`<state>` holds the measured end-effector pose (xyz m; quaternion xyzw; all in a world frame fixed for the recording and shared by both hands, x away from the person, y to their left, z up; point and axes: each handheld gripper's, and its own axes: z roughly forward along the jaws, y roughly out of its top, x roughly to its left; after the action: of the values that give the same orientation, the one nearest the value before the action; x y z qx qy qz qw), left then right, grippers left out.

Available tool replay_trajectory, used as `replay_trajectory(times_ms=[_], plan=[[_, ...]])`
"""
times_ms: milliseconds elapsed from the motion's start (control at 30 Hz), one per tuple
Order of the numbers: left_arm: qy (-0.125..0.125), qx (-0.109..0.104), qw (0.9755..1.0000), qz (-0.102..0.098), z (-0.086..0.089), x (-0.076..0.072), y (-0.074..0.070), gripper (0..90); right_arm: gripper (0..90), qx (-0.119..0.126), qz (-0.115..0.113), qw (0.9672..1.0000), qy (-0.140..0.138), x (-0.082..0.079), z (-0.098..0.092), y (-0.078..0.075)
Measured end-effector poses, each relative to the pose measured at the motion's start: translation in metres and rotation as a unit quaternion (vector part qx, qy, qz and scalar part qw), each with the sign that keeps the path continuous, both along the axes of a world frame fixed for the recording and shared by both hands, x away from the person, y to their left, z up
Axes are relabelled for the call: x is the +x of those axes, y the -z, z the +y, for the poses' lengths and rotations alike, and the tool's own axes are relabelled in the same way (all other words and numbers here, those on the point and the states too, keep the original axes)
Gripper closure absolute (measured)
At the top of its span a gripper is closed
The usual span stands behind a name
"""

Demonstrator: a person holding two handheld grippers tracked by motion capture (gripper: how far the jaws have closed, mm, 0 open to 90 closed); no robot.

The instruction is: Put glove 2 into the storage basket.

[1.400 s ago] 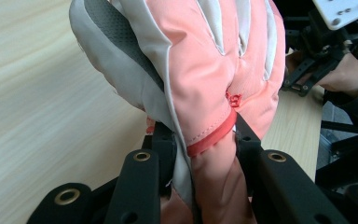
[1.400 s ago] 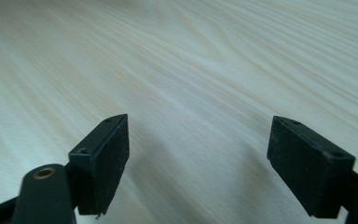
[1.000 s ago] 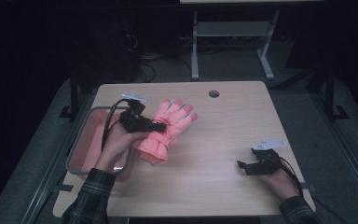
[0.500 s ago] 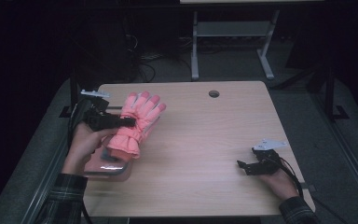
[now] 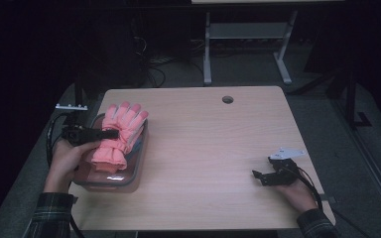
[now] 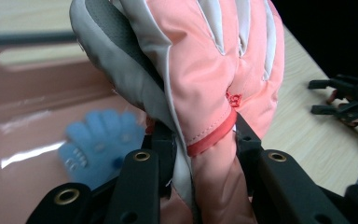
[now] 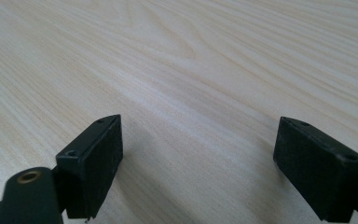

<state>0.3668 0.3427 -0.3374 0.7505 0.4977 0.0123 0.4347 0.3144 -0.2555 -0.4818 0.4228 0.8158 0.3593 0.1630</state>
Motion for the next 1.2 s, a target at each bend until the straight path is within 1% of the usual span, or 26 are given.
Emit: replay_trajectory(times_ms=[100,200,267,367,400,533,767,867,900,967,1033,1067,1100,1200], plan=[[-0.009,0.0,0.9999,0.012,0.006,0.002,0.012,69.0,15.5,0.0,-0.001,1.0,-0.001,0.0,0.0,0.0],[-0.02,0.0,0.9994,0.029,0.01,0.006,0.025,68.9,15.4,0.0,-0.001,1.0,-0.001,0.0,0.0,0.0],[-0.021,0.003,0.999,0.04,0.012,0.009,0.034,68.7,15.4,0.0,-0.001,1.0,-0.001,0.0,0.0,0.0],[-0.024,0.003,0.9982,0.054,0.012,0.013,0.044,68.4,15.5,-0.001,-0.001,1.0,-0.001,0.0,0.0,0.0],[-0.023,0.005,0.998,0.059,0.012,0.014,0.047,68.2,15.5,0.0,-0.001,1.0,-0.001,0.0,0.0,0.0],[-0.026,0.003,0.9975,0.066,0.013,0.016,0.054,67.4,15.5,-0.001,-0.001,1.0,-0.001,0.0,0.0,0.0],[-0.03,0.016,0.997,0.069,0.013,0.018,0.059,63.4,15.5,-0.001,-0.001,1.0,-0.001,0.0,0.0,0.0],[-0.032,0.012,0.9971,0.068,0.015,0.019,0.06,58.4,15.5,-0.001,-0.001,1.0,-0.001,0.0,0.0,0.0],[-0.032,0.014,0.9972,0.067,0.015,0.018,0.06,55.6,15.5,-0.001,-0.001,1.0,-0.001,0.0,0.0,0.0],[-0.032,0.016,0.9974,0.063,0.015,0.019,0.058,46.9,15.5,-0.001,-0.002,1.0,-0.002,0.001,0.0,0.0],[-0.032,0.021,0.9974,0.061,0.016,0.019,0.055,40.7,15.5,-0.001,-0.002,1.0,-0.002,0.001,0.0,0.0],[-0.034,0.031,0.9973,0.057,0.016,0.019,0.053,37.8,15.5,0.0,-0.001,1.0,-0.001,0.0,0.0,0.0],[-0.039,0.036,0.997,0.056,0.016,0.019,0.052,32.9,15.5,0.0,-0.001,1.0,-0.001,0.0,0.0,0.0],[-0.045,0.048,0.9966,0.049,0.019,0.02,0.045,23.8,15.5,0.0,-0.001,1.0,-0.001,0.0,0.0,0.0]])
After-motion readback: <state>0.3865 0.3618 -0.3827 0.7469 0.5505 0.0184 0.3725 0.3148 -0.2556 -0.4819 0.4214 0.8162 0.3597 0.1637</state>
